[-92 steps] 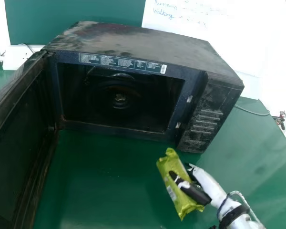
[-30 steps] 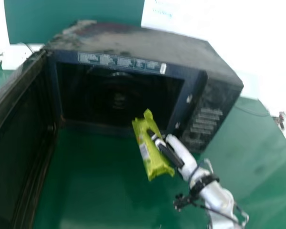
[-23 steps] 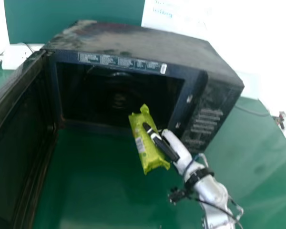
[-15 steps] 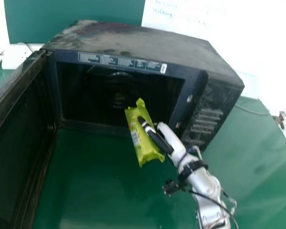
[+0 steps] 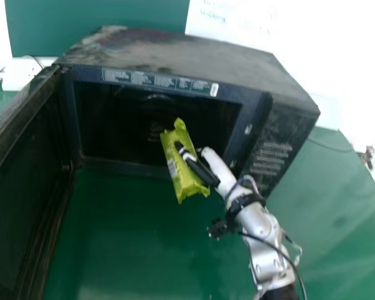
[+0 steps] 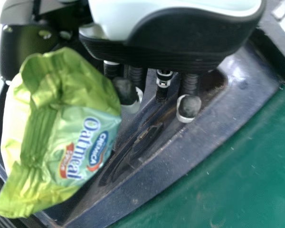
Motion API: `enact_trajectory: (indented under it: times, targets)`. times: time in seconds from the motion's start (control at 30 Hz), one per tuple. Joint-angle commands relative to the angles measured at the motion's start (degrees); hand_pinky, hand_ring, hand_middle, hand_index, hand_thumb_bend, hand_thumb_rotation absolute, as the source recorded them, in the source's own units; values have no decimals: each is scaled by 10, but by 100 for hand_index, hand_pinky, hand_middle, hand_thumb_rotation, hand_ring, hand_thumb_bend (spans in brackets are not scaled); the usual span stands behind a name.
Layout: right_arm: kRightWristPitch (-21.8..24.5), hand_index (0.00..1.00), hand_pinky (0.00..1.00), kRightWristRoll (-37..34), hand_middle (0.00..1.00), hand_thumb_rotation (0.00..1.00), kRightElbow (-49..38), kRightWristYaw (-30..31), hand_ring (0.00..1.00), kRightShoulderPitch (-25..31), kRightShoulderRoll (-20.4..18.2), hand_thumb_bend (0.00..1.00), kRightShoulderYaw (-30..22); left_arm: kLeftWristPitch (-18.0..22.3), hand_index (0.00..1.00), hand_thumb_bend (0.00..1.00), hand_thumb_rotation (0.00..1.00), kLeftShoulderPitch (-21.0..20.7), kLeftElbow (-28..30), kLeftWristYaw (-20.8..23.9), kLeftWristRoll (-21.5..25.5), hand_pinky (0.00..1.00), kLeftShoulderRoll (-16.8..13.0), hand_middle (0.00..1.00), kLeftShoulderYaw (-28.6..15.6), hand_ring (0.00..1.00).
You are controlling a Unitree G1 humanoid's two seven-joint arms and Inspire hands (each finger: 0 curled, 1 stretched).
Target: Put biscuit inside oven
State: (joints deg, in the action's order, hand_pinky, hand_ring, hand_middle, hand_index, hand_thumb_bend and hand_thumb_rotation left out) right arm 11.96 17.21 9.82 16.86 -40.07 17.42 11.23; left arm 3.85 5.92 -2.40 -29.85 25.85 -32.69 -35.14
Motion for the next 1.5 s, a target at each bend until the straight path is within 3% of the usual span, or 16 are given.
enact_trajectory:
  times: [0.0, 0.5, 0.77, 1.03, 1.17, 1.47]
  targets:
    - [-17, 6, 0, 1, 0, 0, 21, -9, 0, -22, -9, 60, 3, 3, 59, 82, 53, 5, -3, -2, -2, 56, 5, 63, 3, 61]
    - [-61, 5, 0, 14, 0, 0, 133, -35, 0, -78, -35, 59, 7, 1, 60, 81, 50, 5, -5, -7, 1, 50, 5, 62, 1, 59]
    - [-96, 6, 0, 44, 0, 0, 223, -69, 0, -122, -47, 59, 25, 10, 62, 81, 53, 8, -8, -15, 1, 54, 4, 63, 0, 60]
    - [-119, 6, 0, 61, 0, 0, 308, -98, 0, -171, -55, 59, 36, -3, 60, 84, 56, 9, 0, -10, 4, 49, 6, 61, -1, 57]
    - [-126, 5, 0, 66, 0, 0, 354, -117, 0, -199, -60, 59, 36, 7, 60, 85, 56, 10, -2, -11, -2, 54, 7, 62, 1, 61]
    - [-149, 5, 0, 70, 0, 0, 440, -136, 0, -251, -56, 58, 36, 6, 62, 85, 57, 11, 1, -10, 0, 46, 8, 60, 1, 55]
